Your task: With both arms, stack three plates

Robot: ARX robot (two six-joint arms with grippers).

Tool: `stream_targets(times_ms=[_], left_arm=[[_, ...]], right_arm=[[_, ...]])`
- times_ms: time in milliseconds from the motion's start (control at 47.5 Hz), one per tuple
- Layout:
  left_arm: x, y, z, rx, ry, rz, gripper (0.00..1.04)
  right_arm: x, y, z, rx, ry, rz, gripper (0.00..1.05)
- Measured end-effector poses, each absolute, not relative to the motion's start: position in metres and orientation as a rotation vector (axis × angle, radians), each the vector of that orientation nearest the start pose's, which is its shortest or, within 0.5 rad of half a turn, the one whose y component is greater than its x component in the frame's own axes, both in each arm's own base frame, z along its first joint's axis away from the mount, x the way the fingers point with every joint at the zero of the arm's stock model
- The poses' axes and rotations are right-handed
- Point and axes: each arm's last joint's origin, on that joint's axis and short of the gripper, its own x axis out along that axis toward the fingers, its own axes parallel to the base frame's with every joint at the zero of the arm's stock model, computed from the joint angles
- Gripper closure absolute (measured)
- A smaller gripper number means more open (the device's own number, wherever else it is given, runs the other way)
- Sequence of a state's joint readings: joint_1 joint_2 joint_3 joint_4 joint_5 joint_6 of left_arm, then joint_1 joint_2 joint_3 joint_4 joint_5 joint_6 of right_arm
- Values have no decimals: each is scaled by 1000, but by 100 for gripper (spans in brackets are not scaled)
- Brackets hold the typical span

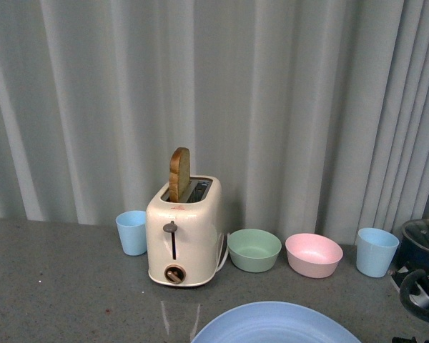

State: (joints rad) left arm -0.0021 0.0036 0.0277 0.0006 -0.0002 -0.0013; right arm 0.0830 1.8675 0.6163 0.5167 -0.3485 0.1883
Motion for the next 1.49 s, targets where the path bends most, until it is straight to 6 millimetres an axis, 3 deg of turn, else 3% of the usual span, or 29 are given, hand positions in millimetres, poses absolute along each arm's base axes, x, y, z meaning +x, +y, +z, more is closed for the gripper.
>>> stream_targets(times_ms=[715, 1052, 1325, 1493], left_arm=[[96, 0, 173, -1, -25, -2, 7], [96, 0, 173, -1, -25, -2, 7], [96, 0, 173, -1, -25, -2, 7], [96, 0, 173, -1, -25, -2, 7]], right_arm=[[297, 31, 63, 306, 836, 325, 100], [296, 24, 66, 337, 852, 294, 53], [271, 4, 104, 385, 762, 243, 7], [252, -19, 130, 409, 686, 165, 8]])
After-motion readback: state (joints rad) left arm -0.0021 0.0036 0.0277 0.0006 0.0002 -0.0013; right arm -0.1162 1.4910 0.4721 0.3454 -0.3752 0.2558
